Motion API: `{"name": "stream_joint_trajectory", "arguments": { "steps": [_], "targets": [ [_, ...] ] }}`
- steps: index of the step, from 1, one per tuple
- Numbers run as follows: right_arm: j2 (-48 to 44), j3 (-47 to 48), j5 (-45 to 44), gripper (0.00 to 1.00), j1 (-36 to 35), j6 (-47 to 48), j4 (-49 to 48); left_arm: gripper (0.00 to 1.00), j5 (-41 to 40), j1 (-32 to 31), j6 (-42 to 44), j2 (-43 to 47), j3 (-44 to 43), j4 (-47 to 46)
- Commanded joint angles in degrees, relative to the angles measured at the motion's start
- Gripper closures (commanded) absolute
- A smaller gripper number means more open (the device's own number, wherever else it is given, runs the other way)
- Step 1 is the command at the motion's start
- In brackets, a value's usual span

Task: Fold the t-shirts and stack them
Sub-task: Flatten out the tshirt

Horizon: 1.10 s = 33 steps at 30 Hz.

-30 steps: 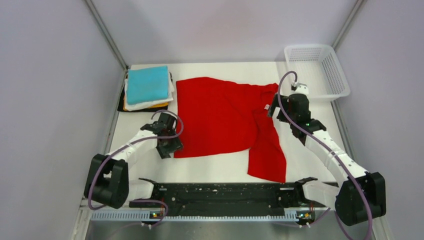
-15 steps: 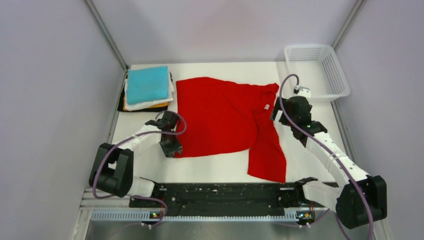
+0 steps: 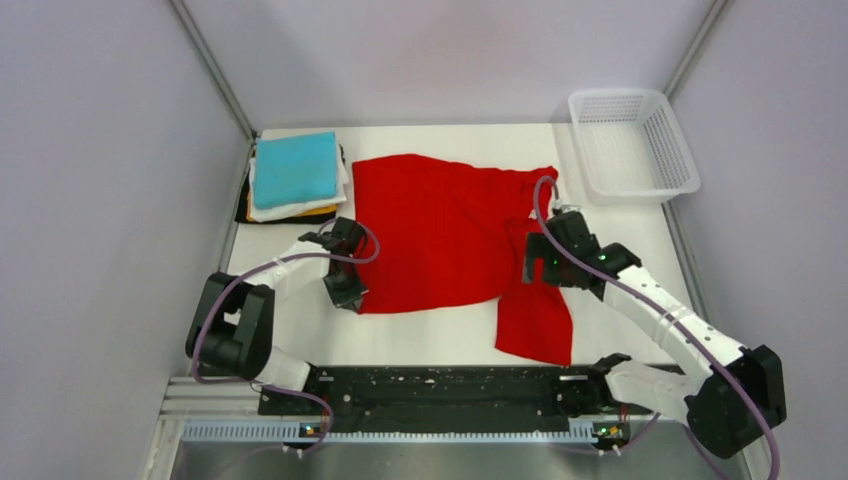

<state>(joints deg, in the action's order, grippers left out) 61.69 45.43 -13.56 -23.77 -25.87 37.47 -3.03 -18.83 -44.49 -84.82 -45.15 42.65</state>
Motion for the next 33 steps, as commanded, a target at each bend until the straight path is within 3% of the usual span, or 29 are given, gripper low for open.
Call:
{"name": "stream_joint_trajectory", "arguments": {
  "steps": [1,5,9,21,23,27,28,33],
  "targets": [
    [-1.9,-1.4,6.0,0.08,-6.6,-9.6,11.6,1.00,-5.6,-0.2,-0.8,0.8,0.4,-4.9],
    [-4.3,-7.7,9.1,0.13,-12.0,-17.7,12.6,1.00,-6.3,-0.1,-0.5,3.0,-0.2,-4.8],
    [-3.0,-11.4,6.8,0.20,-16.1,-22.1,12.8,1.00,-6.2,-0.1,-0.8,5.5,-0.1,-4.9],
    [1.9,-17.1,2.3,0.42,-16.6,-25.9,4.3,1.00,-4.1,-0.2,-1.3,12.6,1.3,-6.5],
    [4.1,-17.2,1.2,0.52,-16.6,-26.0,3.5,1.00,-3.9,-0.2,-1.6,13.3,1.4,-6.7],
    [4.9,-16.1,-3.6,0.94,-16.6,-26.2,2.8,1.00,-4.5,-0.2,-2.4,15.8,1.3,-7.4],
    [4.2,-15.0,-5.5,1.00,-16.6,-25.7,2.6,1.00,-4.7,-0.1,-2.5,16.7,1.2,-7.9],
    [-0.3,-1.8,-16.0,1.00,-15.8,-18.9,3.0,1.00,-6.3,-0.1,-1.9,20.4,-4.5,-11.6]
  ]
}}
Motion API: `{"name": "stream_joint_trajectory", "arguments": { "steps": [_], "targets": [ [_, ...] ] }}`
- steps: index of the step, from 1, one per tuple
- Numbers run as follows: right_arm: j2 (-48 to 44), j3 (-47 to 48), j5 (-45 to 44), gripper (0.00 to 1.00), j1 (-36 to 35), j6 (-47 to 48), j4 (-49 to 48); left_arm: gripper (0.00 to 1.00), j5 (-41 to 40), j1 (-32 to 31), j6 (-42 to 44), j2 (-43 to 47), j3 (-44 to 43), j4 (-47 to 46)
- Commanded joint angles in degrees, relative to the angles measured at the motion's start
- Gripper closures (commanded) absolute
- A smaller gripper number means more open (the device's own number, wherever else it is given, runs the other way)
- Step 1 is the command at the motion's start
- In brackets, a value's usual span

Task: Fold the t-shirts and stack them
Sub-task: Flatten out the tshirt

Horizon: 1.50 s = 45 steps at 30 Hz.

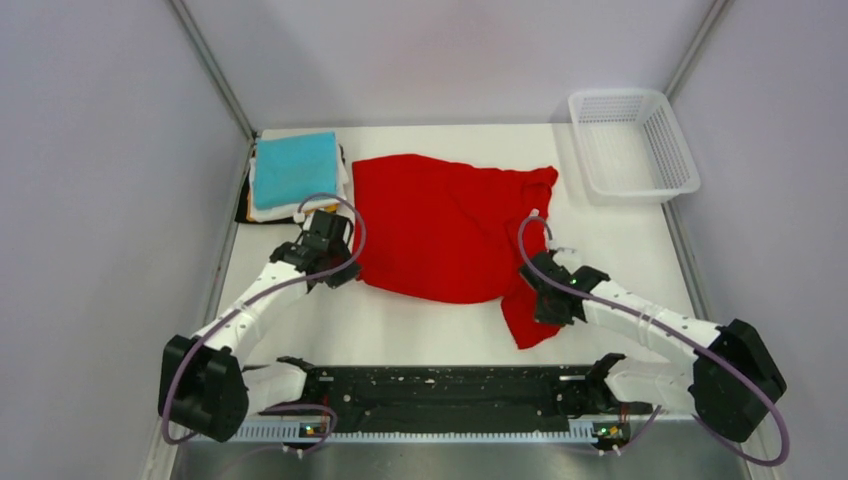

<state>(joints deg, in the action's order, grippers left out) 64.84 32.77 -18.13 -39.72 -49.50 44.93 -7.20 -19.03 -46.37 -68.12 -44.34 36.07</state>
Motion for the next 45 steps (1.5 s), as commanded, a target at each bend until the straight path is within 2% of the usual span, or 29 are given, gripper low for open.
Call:
{"name": "stream_joint_trajectory", "arguments": {
  "steps": [1,6,11,18,22,27,31,35,38,41,45],
  "targets": [
    [-4.0,13.9,-13.9,1.00,0.8,6.4,-4.4,1.00,-2.6,0.0,0.8,4.3,-7.6,-5.6],
    [-7.5,26.6,-25.8,1.00,3.1,15.7,-10.3,1.00,-9.1,0.0,5.9,8.5,-19.4,-9.8],
    [-10.6,36.9,-26.7,1.00,3.9,29.5,-21.8,1.00,-10.5,0.0,10.4,12.2,-29.2,-15.1],
    [-10.2,56.7,-17.7,1.00,4.0,43.1,-26.6,1.00,-7.4,0.0,15.2,14.5,-45.5,-14.0],
    [-8.6,69.1,-10.5,1.00,4.0,47.3,-23.5,1.00,-3.8,0.0,17.1,15.4,-54.0,-11.9],
    [-5.5,87.1,0.6,1.00,3.9,49.1,-15.2,1.00,1.2,0.0,19.1,15.9,-62.7,-8.5],
    [-2.9,95.6,6.1,1.00,4.0,49.2,-12.0,1.00,3.6,0.0,19.3,16.3,-66.2,-8.1],
    [-2.4,98.0,5.9,1.00,3.9,52.7,-12.7,1.00,4.2,0.0,19.3,15.0,-67.8,-7.5],
    [-2.2,95.6,-1.9,1.00,3.9,55.7,-15.4,1.00,2.4,0.0,19.1,12.9,-67.1,-7.0],
    [-1.3,89.3,-10.4,1.00,3.9,59.9,-19.9,1.00,-2.0,0.0,18.8,9.9,-64.3,-7.0],
    [2.2,74.7,-26.0,1.00,3.9,67.6,-30.9,1.00,-10.9,0.1,18.0,4.0,-57.5,-7.3]
  ]
}}
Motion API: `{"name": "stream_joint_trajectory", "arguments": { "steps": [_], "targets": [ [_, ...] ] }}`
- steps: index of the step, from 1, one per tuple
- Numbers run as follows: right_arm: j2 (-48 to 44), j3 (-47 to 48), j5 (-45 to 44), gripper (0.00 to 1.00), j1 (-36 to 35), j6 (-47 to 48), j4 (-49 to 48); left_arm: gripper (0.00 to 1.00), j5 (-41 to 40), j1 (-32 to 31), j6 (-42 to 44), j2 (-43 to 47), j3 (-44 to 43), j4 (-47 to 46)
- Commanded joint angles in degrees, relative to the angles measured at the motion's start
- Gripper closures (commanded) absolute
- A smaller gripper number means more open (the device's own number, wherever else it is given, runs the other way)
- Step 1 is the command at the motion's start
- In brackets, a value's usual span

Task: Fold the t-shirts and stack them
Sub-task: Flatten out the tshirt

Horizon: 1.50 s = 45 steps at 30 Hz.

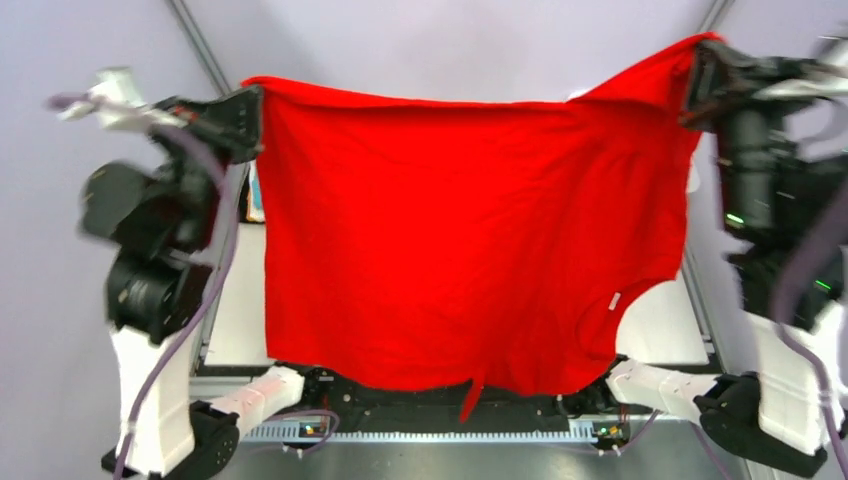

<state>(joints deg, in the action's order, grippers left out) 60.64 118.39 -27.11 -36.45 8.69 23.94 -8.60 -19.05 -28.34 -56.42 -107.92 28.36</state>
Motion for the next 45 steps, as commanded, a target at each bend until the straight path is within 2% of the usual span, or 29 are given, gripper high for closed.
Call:
{"name": "stream_joint_trajectory", "arguments": {
  "steps": [1,3,5,8,11,12,14,15,16,17,19,20,21,22,28,31,34,37,41,45],
  "targets": [
    [8.0,-15.0,-19.9,1.00,0.9,11.0,-13.5,1.00,-12.7,0.1,-0.4,-9.5,8.0,0.5],
    [10.9,-21.3,-21.1,1.00,3.0,10.4,-16.9,1.00,-17.4,0.4,-2.0,-14.1,12.6,1.0],
    [14.5,-25.9,-19.1,1.00,6.6,5.2,-16.9,1.00,-19.9,1.9,-4.5,-19.3,16.7,1.0],
    [22.2,-30.7,-15.4,1.00,11.5,-3.1,-17.1,1.00,-14.0,6.6,-8.1,-30.1,22.6,-3.2],
    [32.7,-32.5,-11.1,0.99,13.3,-8.2,-20.7,1.00,-7.1,9.6,-9.2,-42.8,21.0,-6.5],
    [37.0,-32.0,-10.0,0.97,13.5,-9.9,-21.2,0.88,-5.8,9.8,-8.8,-46.8,19.0,-6.7],
    [45.2,-27.8,-10.0,0.86,13.8,-11.9,-19.5,0.52,-2.2,9.8,-8.4,-54.2,12.6,-3.0],
    [49.1,-25.0,-11.1,0.68,13.9,-12.4,-17.7,0.32,-0.5,9.8,-8.4,-56.9,9.0,-0.1],
    [52.6,-20.6,-12.3,0.50,14.0,-13.0,-15.1,0.07,1.0,9.7,-8.0,-58.8,6.9,0.7],
    [56.0,-17.5,-13.3,0.38,14.1,-13.6,-12.1,0.02,1.8,9.7,-7.7,-59.6,6.0,0.8],
    [58.1,-14.0,-13.6,0.24,14.1,-15.2,-8.5,0.01,3.1,9.7,-7.4,-59.9,5.9,-0.1],
    [57.6,-14.3,-12.9,0.11,14.0,-15.8,-8.4,0.01,3.7,9.7,-7.2,-59.4,6.6,-0.7],
    [56.4,-15.3,-11.7,0.04,14.1,-16.4,-8.8,0.01,4.7,9.7,-7.0,-58.9,7.2,-1.1],
    [55.1,-16.6,-10.1,0.02,14.0,-17.2,-9.3,0.01,5.7,9.7,-6.8,-58.3,7.7,-1.4],
    [42.2,-31.9,4.1,0.01,14.1,-24.4,-10.8,0.01,11.0,8.2,-5.3,-53.1,12.6,1.8],
    [37.7,-41.0,13.1,0.01,14.7,-29.1,-13.1,0.01,12.4,6.4,-4.3,-47.8,20.2,1.2],
    [37.5,-46.9,20.5,0.01,16.1,-32.5,-17.2,0.01,14.5,4.5,-3.4,-43.2,28.9,-1.1],
    [41.0,-47.7,26.3,0.01,18.1,-34.7,-20.5,0.01,15.7,2.9,-3.1,-39.9,36.4,-3.3],
    [47.0,-44.9,26.0,0.01,19.4,-34.9,-24.2,0.01,17.8,2.3,-4.4,-37.9,45.3,-6.5],
    [52.5,-41.5,23.8,0.01,19.8,-33.1,-26.7,0.01,18.4,2.3,-5.9,-38.5,49.1,-6.9]
  ]
}}
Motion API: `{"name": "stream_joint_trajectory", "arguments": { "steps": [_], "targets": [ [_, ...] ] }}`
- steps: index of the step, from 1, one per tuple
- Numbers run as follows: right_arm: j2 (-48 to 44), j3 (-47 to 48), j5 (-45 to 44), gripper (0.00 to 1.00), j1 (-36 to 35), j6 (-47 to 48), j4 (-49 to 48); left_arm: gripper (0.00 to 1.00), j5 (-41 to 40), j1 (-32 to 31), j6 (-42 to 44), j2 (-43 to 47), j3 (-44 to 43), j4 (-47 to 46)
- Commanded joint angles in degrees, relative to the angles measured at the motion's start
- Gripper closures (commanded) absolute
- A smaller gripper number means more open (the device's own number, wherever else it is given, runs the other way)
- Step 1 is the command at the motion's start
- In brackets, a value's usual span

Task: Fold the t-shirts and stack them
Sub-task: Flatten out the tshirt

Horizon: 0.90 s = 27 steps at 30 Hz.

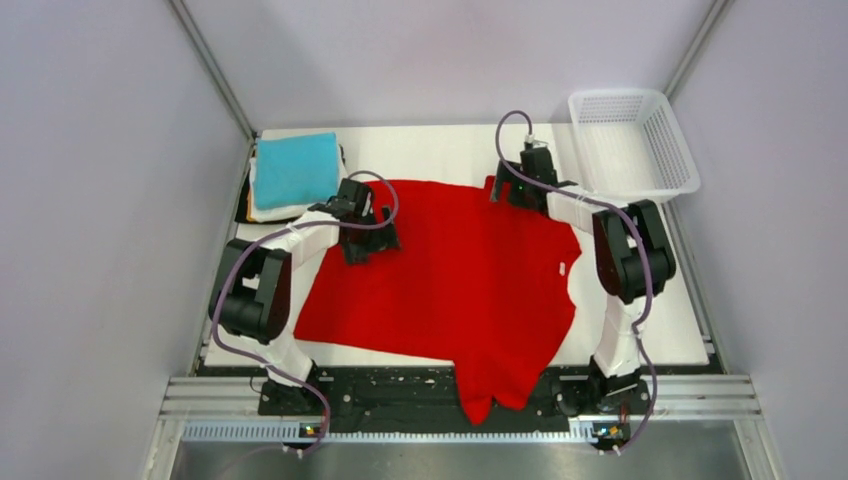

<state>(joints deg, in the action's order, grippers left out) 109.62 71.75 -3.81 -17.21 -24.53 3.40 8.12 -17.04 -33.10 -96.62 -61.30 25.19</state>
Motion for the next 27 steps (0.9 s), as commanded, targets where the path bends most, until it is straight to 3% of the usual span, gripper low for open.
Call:
{"name": "stream_joint_trajectory", "arguments": {
  "steps": [1,15,19,27],
  "targets": [
    [4.8,6.1,0.0,0.01,0.6,0.4,-6.2,0.01,1.5,0.3,-1.2,1.3,2.8,-3.3],
    [18.8,20.5,-2.0,0.01,1.2,-0.3,-9.7,0.01,-3.9,0.3,-0.4,-1.7,1.8,1.9],
    [21.6,24.1,-3.9,0.01,1.2,-1.0,-15.7,0.01,-3.7,0.3,-0.1,-1.9,1.7,2.1],
    [31.3,42.1,0.6,0.01,1.2,-3.0,-20.8,0.01,-4.7,0.3,0.0,-3.4,0.0,3.5]
  ]
}}
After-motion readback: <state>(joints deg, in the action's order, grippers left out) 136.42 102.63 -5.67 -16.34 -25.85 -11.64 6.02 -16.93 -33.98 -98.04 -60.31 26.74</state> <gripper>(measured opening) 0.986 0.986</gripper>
